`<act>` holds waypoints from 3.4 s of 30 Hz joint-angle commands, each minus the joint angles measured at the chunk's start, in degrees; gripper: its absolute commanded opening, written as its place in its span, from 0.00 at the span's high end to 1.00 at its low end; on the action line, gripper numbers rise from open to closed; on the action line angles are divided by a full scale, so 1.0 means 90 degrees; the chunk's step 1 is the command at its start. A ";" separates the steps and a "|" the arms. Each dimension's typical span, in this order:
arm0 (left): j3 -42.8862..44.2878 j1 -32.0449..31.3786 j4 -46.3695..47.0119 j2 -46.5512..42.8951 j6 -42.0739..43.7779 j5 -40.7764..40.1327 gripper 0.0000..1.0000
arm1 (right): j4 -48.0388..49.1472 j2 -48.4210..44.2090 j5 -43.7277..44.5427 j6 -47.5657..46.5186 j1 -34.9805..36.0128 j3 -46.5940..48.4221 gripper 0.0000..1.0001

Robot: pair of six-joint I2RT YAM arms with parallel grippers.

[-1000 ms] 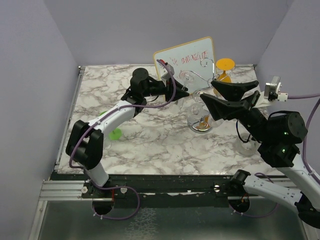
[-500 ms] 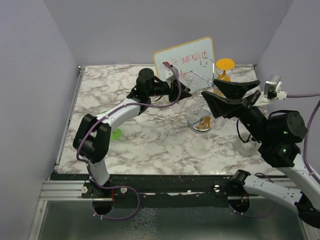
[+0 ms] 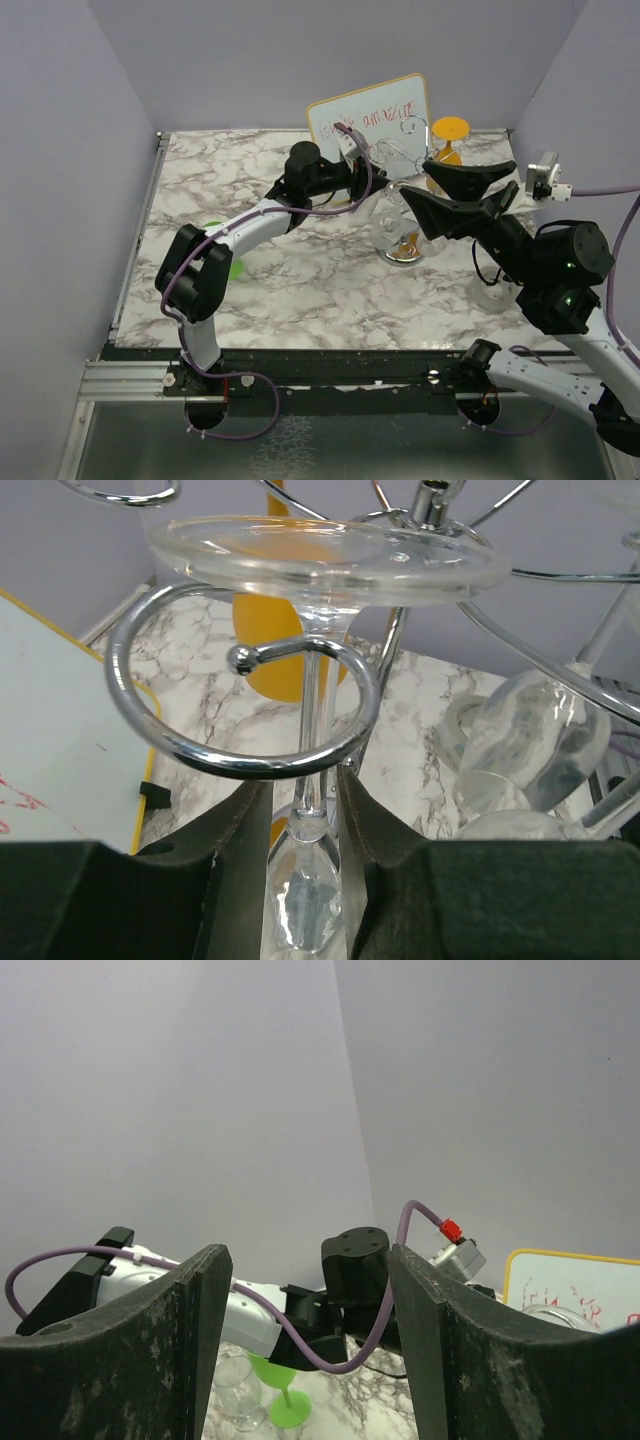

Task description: Place the wine glass upside down on the wine glass rack

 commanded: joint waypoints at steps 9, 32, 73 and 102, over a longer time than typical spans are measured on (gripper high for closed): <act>-0.0014 -0.0175 0.0618 -0.0026 -0.0433 -0.1537 1.00 | 0.0233 -0.0035 -0.0472 0.0077 0.0048 -0.0163 0.31; -0.1295 -0.0175 0.2563 -0.0479 -0.0485 -0.1416 1.00 | 0.0075 -0.0010 -0.0176 0.0073 0.0045 -0.0134 0.31; -0.2622 -0.0166 0.1339 -0.1718 -0.0288 -0.2202 0.33 | -0.0181 -0.0194 0.0085 0.0236 0.0047 -0.0231 0.31; -0.1892 0.1172 -0.7616 -0.4668 -0.2131 -0.7737 0.10 | -0.0478 0.0060 0.0440 0.0635 0.0049 -0.0275 0.30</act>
